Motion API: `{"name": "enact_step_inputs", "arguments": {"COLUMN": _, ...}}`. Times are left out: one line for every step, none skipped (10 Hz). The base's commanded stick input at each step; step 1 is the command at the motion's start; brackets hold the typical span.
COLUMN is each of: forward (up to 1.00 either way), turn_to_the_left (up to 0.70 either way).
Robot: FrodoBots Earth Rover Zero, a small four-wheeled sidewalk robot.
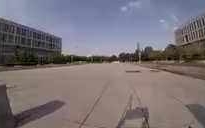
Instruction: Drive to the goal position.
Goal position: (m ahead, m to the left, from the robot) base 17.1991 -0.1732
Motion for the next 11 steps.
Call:
{"name": "enact_step_inputs", "arguments": {"forward": 1.0, "turn_to_the_left": 0.0}}
{"name": "enact_step_inputs", "arguments": {"forward": 1.0, "turn_to_the_left": 0.0}}
{"name": "enact_step_inputs", "arguments": {"forward": 1.0, "turn_to_the_left": 0.0}}
{"name": "enact_step_inputs", "arguments": {"forward": 1.0, "turn_to_the_left": 0.0}}
{"name": "enact_step_inputs", "arguments": {"forward": 1.0, "turn_to_the_left": 0.0}}
{"name": "enact_step_inputs", "arguments": {"forward": 1.0, "turn_to_the_left": 0.0}}
{"name": "enact_step_inputs", "arguments": {"forward": 1.0, "turn_to_the_left": 0.0}}
{"name": "enact_step_inputs", "arguments": {"forward": 1.0, "turn_to_the_left": 0.0}}
{"name": "enact_step_inputs", "arguments": {"forward": 1.0, "turn_to_the_left": -0.04}}
{"name": "enact_step_inputs", "arguments": {"forward": 1.0, "turn_to_the_left": -0.25}}
{"name": "enact_step_inputs", "arguments": {"forward": 1.0, "turn_to_the_left": -0.4}}
